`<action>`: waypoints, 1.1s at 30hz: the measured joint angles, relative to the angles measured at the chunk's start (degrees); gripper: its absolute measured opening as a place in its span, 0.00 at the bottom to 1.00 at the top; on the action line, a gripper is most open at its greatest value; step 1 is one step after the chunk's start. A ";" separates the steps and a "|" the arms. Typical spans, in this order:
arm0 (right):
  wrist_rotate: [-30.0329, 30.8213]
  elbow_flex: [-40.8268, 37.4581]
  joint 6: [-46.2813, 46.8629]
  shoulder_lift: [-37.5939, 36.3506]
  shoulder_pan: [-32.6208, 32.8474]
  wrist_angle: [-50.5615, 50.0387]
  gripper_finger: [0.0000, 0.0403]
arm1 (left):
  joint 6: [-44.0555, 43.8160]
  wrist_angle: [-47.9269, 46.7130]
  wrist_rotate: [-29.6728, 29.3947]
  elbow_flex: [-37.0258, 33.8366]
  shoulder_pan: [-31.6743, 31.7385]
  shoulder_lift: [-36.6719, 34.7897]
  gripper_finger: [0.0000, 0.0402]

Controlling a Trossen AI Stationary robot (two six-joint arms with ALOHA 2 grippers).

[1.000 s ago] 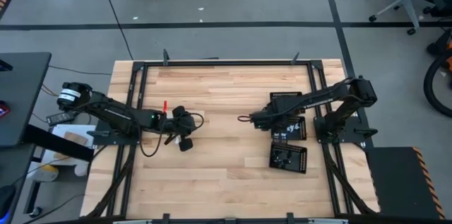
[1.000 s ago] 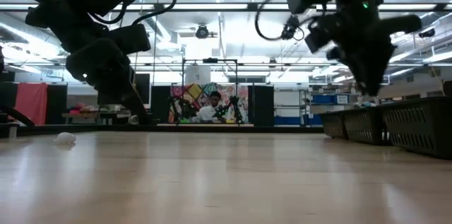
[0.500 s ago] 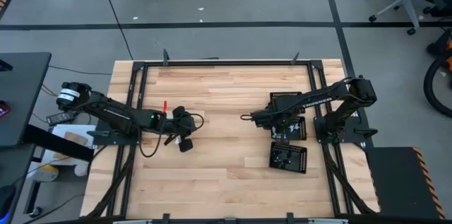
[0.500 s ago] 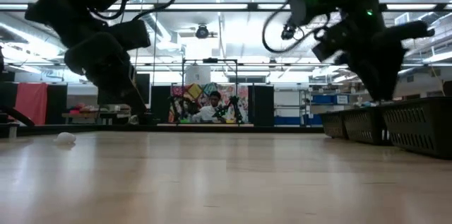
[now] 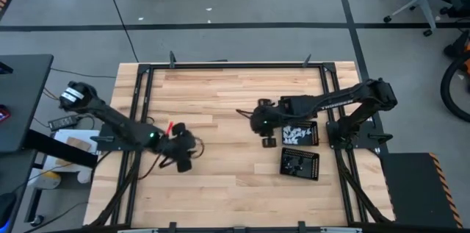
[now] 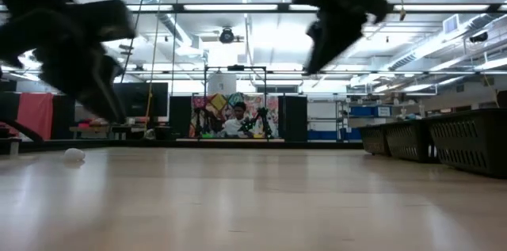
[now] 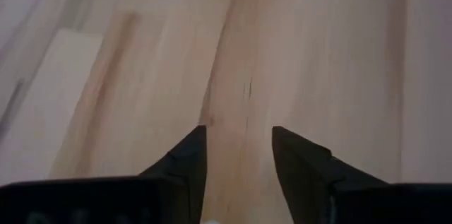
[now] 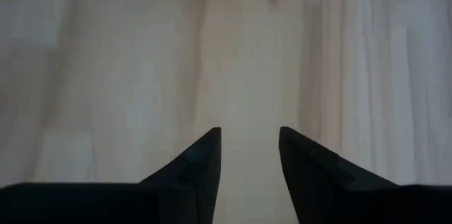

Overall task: Sort Halloween decoration
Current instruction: Put the white ghost toy into the center black bin

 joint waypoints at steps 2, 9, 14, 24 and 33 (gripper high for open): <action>-1.47 -1.43 -3.15 0.24 0.00 8.32 0.37 | -4.56 0.49 -4.43 -1.77 -4.20 0.02 0.38; -7.46 -6.01 -6.31 2.02 -0.35 30.42 0.37 | -19.20 -3.42 -28.62 -2.75 -20.75 0.75 0.39; -9.50 -8.72 -6.73 4.16 -0.43 43.67 0.37 | -34.25 -11.01 -37.24 -2.78 -27.39 3.81 0.42; -15.10 -10.13 -6.71 10.27 -0.69 58.23 0.37 | -51.02 -6.11 -40.03 -7.90 -27.35 15.95 0.59; -16.21 -10.15 -6.36 12.15 -0.83 58.65 0.37 | -52.34 13.76 -39.95 -17.14 -28.03 17.49 0.60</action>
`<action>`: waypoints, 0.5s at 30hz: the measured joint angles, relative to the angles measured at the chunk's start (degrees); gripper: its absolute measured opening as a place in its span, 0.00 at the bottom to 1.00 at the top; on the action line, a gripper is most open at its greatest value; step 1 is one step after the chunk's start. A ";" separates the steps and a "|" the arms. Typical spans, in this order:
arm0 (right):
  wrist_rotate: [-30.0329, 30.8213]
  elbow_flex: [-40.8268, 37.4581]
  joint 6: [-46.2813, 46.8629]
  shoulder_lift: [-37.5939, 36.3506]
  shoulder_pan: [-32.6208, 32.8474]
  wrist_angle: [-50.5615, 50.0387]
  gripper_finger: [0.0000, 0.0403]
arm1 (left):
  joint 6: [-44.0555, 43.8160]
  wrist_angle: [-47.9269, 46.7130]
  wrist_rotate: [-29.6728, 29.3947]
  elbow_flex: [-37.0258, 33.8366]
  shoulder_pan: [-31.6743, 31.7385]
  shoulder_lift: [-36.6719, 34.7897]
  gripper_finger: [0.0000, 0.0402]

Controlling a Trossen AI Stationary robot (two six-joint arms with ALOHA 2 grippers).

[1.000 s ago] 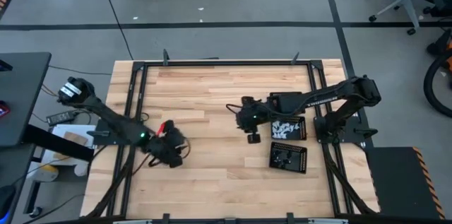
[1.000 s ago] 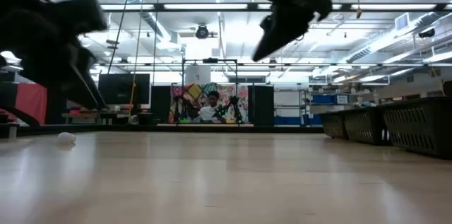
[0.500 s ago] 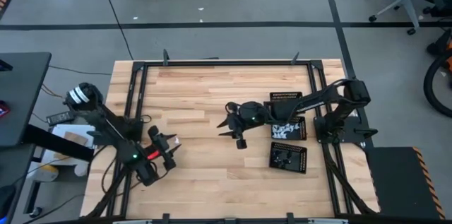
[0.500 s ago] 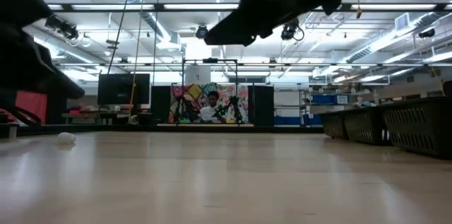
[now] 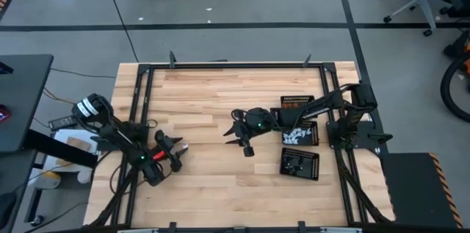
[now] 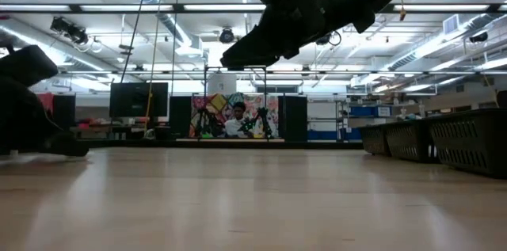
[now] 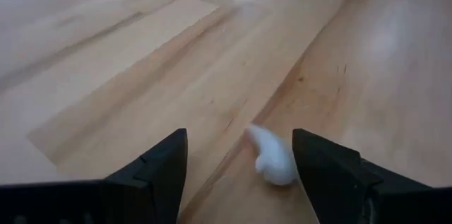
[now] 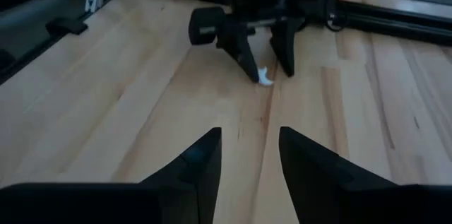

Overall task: Sort Halloween decoration
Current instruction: Put the white ghost toy into the center black bin

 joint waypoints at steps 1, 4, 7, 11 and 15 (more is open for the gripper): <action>-0.02 0.00 -0.08 -0.02 0.00 -0.12 0.37 | 0.61 2.45 0.23 -0.99 0.02 0.00 0.60; 0.00 0.00 -0.13 -0.02 -0.05 0.02 0.37 | 4.13 8.70 0.97 -3.38 0.05 -0.04 0.60; 0.00 0.00 -0.22 -0.02 -0.07 0.00 0.37 | 6.18 10.81 1.77 -4.03 0.09 -0.07 0.57; 0.00 0.00 -0.32 -0.02 -0.07 -0.02 0.37 | 8.49 10.86 2.59 -4.05 0.12 -0.09 0.49; 0.02 0.00 -0.37 -0.02 -0.07 -0.09 0.37 | 10.21 11.10 3.37 -4.03 0.30 -0.11 0.40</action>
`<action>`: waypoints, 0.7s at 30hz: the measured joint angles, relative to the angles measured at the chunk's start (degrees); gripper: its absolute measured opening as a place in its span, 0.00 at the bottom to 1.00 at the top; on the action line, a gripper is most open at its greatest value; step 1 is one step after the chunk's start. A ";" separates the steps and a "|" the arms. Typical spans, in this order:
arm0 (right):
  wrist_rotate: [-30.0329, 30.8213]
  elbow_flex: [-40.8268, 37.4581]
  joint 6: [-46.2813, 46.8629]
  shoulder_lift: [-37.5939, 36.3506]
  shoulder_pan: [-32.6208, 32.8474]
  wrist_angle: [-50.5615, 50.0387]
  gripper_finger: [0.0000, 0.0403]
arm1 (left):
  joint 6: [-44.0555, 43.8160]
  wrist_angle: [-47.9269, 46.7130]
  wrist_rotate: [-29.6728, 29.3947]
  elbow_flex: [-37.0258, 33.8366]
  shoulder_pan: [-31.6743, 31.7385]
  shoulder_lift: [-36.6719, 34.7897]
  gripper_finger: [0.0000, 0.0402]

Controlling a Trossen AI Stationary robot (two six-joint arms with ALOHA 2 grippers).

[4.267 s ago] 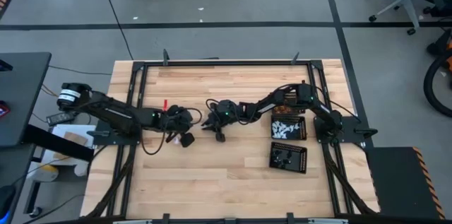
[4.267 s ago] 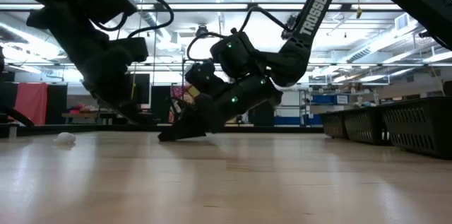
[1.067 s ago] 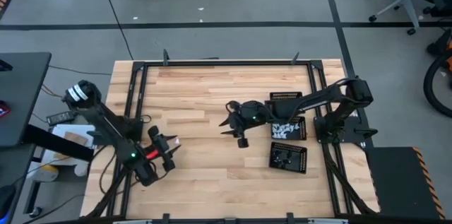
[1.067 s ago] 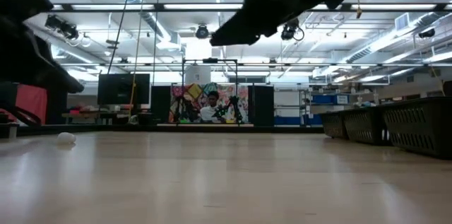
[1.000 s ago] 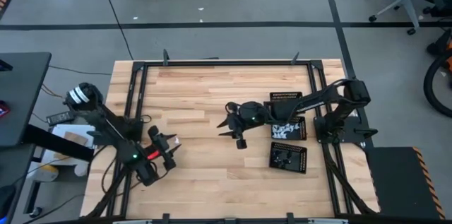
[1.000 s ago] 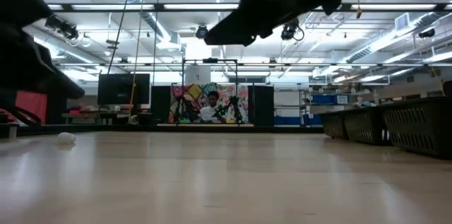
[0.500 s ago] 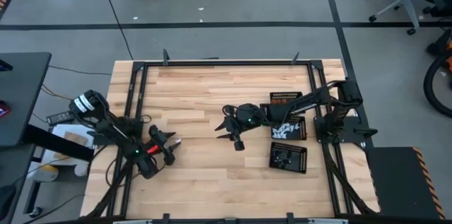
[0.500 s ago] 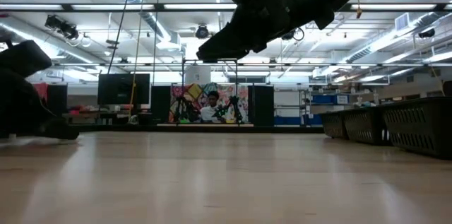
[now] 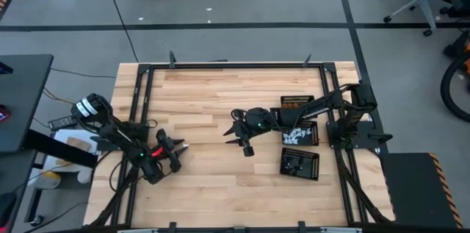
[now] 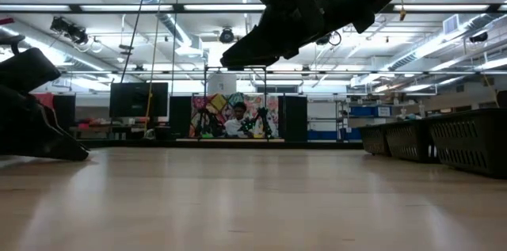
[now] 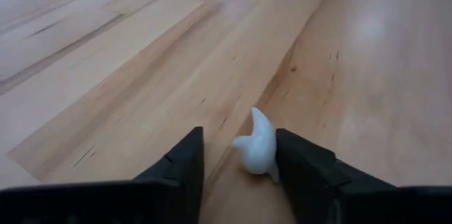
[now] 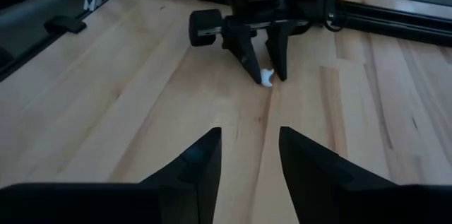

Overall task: Sort Halloween decoration
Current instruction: Put the white ghost toy into the center black bin

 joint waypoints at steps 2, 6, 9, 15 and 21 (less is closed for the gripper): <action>0.00 0.00 -0.02 0.00 0.00 -0.04 0.37 | 0.11 0.08 0.23 0.00 0.01 0.00 0.35; 0.02 0.00 -0.02 -0.02 0.00 -0.07 0.37 | 0.07 0.17 0.26 0.00 0.01 0.00 0.25; 0.02 0.00 0.13 -0.02 0.00 -0.08 0.37 | -0.05 0.57 0.13 0.02 0.01 0.00 0.19; 0.20 0.02 0.13 -0.07 -0.02 -0.09 0.37 | -0.32 2.37 -1.08 0.02 0.01 0.06 0.11; 0.65 0.02 0.02 -0.07 -0.67 -0.31 0.37 | 1.87 6.95 -1.10 0.05 1.30 0.11 0.11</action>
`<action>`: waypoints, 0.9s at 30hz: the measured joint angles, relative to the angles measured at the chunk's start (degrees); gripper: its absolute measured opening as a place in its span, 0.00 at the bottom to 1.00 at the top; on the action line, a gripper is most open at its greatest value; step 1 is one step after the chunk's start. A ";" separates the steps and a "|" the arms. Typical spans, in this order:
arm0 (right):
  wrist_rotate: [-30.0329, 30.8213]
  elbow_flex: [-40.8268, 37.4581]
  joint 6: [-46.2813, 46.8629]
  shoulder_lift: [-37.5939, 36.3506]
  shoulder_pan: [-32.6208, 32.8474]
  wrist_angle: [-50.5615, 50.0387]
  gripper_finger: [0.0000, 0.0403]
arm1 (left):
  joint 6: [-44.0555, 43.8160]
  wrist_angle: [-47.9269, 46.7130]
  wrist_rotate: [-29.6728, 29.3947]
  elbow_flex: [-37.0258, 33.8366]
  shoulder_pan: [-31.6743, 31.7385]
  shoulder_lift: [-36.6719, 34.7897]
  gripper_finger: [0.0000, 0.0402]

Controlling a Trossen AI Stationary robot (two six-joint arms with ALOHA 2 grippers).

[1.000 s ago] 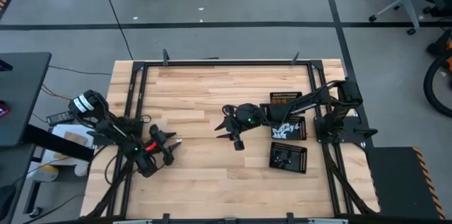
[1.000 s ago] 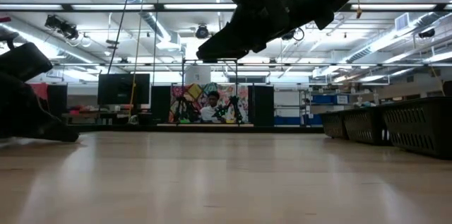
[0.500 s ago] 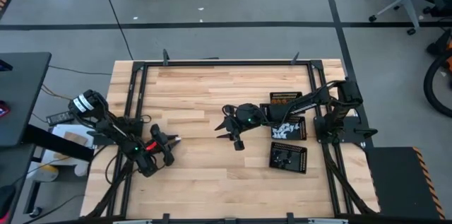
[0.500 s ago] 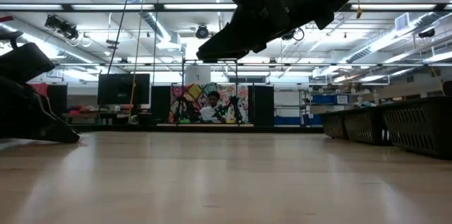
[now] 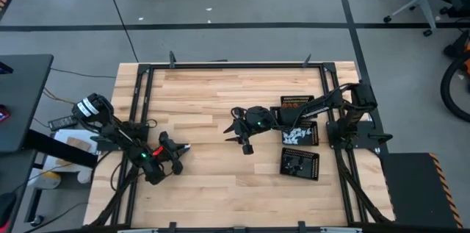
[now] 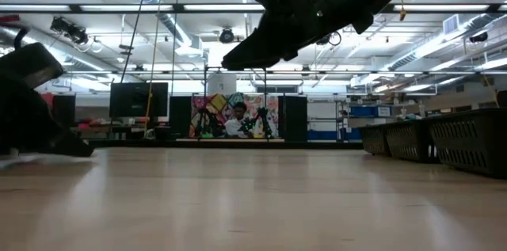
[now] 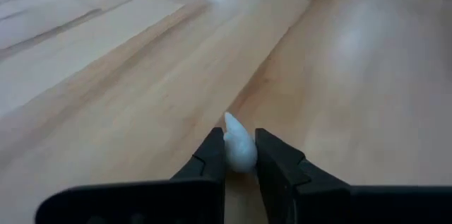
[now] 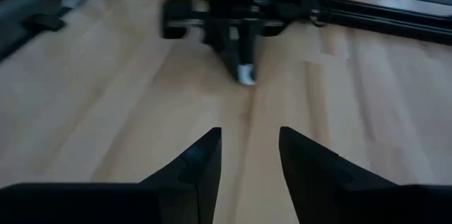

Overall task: Sort Halloween decoration
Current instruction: Put the white ghost toy into the center black bin

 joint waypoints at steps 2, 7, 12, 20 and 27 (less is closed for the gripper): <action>1.82 0.01 -0.07 -0.01 -0.28 -0.01 0.37 | 3.02 4.17 -0.19 0.06 1.48 0.00 0.11; 5.28 0.07 -0.66 -1.05 -1.13 -2.18 0.37 | 13.79 15.36 0.82 0.08 6.91 0.00 0.11; 7.59 0.07 -0.72 -4.13 -1.76 -9.89 0.37 | 25.01 24.64 6.55 0.06 13.64 0.00 0.11; 15.36 -2.62 -0.98 -13.54 -1.96 -22.94 0.37 | 41.56 36.56 19.49 1.76 27.02 0.00 0.11; 22.28 -14.55 1.65 -26.99 -4.06 -20.50 0.35 | 54.24 36.00 34.45 10.70 37.81 2.04 0.11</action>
